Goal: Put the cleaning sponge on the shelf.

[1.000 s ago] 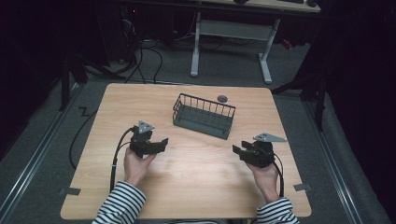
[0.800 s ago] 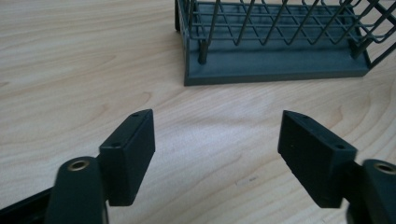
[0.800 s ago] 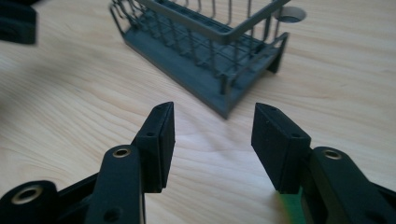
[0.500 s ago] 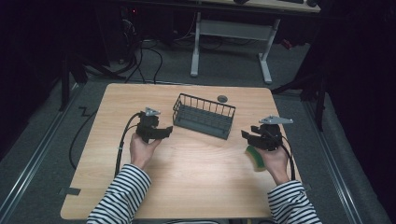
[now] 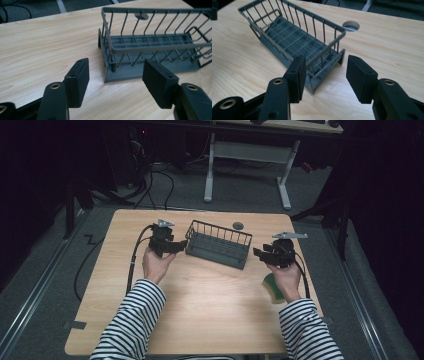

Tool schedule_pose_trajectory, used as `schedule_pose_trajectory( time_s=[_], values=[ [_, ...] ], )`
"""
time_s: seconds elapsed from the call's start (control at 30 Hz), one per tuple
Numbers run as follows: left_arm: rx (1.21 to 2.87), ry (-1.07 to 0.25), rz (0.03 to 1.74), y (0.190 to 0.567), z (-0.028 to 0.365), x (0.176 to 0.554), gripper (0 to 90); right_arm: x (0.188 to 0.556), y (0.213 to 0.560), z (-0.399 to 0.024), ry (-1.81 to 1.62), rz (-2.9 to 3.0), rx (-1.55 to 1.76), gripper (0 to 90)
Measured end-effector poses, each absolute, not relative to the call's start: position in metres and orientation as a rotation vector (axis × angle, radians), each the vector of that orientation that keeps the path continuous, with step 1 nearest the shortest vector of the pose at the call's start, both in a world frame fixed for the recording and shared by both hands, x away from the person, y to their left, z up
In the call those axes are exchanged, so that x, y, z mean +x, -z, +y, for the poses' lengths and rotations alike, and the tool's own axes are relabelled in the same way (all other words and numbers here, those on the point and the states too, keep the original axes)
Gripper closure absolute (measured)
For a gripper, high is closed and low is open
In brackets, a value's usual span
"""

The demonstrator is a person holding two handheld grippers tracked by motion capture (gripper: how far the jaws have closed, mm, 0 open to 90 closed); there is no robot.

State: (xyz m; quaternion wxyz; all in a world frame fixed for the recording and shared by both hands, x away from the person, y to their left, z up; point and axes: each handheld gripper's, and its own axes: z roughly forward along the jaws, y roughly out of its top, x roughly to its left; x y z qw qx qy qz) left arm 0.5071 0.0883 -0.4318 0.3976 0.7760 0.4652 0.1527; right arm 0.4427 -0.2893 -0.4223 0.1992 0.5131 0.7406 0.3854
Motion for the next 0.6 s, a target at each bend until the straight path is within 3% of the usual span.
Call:
schedule_pose_trajectory(
  time_s=[0.6],
  values=[
    [1.938, -0.370, 1.223, 0.430, 0.071, 0.538, 42.3, 0.480, 0.422, -0.268, -0.969, 2.073, 1.467, 50.1]
  ],
)
